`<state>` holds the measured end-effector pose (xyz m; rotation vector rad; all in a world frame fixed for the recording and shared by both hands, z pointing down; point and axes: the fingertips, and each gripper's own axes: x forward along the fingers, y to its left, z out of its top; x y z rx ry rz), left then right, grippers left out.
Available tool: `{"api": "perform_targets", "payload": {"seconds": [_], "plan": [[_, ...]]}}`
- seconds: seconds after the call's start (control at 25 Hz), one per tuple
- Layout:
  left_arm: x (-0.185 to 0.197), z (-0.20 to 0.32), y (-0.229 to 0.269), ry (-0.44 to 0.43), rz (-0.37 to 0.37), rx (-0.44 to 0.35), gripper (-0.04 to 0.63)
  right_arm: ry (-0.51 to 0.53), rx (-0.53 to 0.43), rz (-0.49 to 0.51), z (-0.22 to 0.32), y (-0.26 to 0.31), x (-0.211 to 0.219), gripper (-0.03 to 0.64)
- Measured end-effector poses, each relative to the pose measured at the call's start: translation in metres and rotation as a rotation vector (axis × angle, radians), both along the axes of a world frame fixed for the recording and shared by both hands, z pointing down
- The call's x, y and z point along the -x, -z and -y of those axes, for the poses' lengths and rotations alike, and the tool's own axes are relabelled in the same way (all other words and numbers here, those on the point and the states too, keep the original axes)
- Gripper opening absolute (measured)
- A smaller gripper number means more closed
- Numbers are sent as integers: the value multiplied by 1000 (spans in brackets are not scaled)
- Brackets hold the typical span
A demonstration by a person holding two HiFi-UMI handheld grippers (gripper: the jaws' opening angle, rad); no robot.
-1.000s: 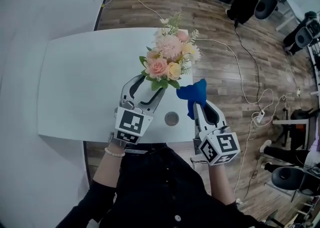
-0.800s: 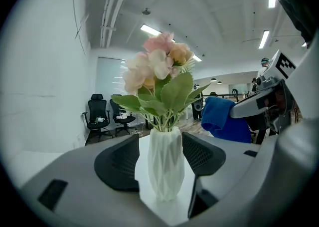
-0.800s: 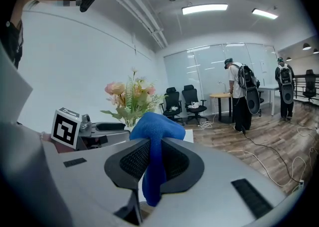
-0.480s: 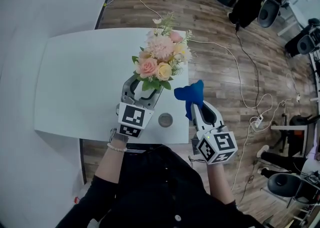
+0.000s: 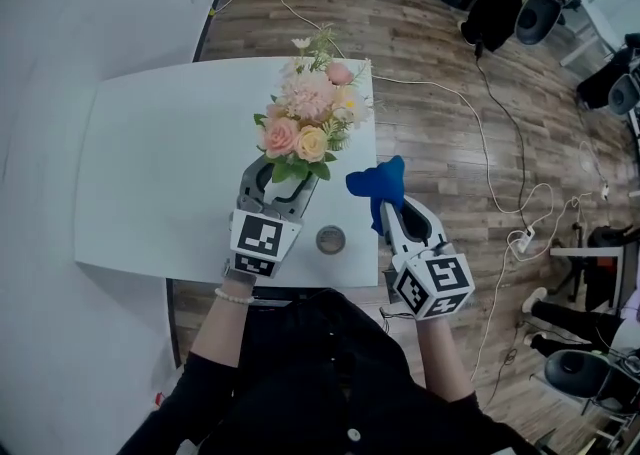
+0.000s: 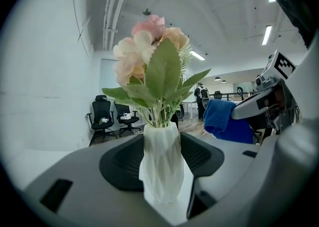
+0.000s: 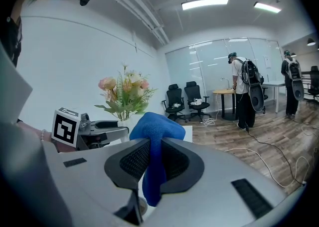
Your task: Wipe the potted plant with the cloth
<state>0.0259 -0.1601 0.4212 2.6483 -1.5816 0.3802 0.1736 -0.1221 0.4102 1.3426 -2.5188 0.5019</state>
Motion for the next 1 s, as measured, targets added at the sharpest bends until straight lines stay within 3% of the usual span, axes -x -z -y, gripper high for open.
{"api": "perform_targets", "payload": {"seconds": [0.6, 1.0], "plan": [[0, -1, -2, -17, 19, 7, 241, 78, -29, -43, 58, -20, 10, 74], [0, 1, -6, -79, 36, 27, 241, 298, -100, -72, 110, -23, 53, 74]]}}
